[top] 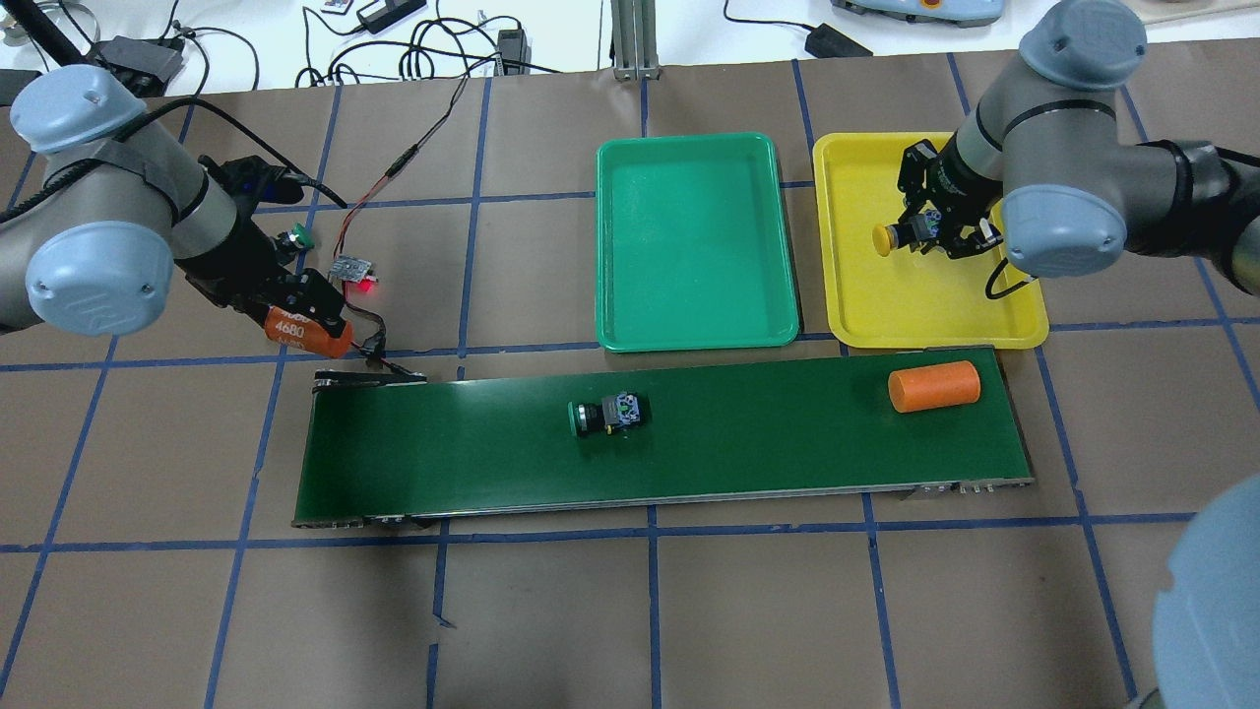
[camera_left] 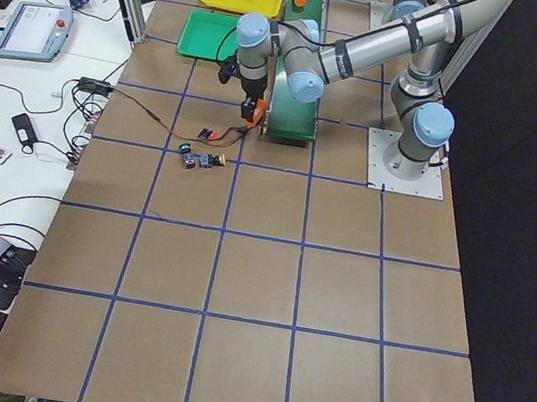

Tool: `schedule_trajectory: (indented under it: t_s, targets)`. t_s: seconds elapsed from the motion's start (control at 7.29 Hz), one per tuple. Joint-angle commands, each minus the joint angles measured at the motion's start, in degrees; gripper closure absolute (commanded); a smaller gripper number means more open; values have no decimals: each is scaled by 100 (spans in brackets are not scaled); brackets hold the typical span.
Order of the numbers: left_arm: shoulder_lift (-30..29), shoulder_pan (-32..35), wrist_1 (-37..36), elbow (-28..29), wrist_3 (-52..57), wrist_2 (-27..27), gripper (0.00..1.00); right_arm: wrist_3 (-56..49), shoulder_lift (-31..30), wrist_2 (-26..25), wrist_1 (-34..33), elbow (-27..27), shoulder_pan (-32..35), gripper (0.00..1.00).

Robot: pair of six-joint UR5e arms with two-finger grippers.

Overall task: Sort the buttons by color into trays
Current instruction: 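Drop yellow button in yellow tray while left places orange cylinder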

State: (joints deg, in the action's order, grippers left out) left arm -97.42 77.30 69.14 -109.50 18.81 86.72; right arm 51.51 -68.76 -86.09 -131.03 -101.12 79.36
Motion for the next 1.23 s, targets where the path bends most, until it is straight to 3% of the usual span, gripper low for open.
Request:
schedule_trajectory:
  t_s: [0.0, 0.14, 0.27, 0.41, 0.55, 0.69, 0.82, 1.1]
  targets:
    - [556, 775, 4, -842, -1884, -6, 100, -150, 328, -30, -89, 189, -96, 96]
    - [662, 856, 20, -984, -2029, -32, 100, -211, 381, -300, -141, 198, -183, 61]
    - [707, 892, 3, -1090, -2117, -41, 100, -238, 407, -373, -246, 137, -245, 35]
    - [472, 875, -58, -1039, -2118, -15, 67, -238, 390, -321, -195, 119, -254, 0]
    - [357, 840, -598, -1004, -2136, -119, 1, -220, 355, -312, -177, 119, -246, 0]
    - [373, 857, -638, -995, -2127, -233, 0, -212, 251, -312, -125, 102, -237, 0]
    - [504, 805, -517, -847, -2066, -235, 0, -211, -81, -294, 337, 75, -185, 0]
    - [348, 508, 847, 448, -1761, -226, 0, -150, -758, -285, 1059, 66, 69, 0]
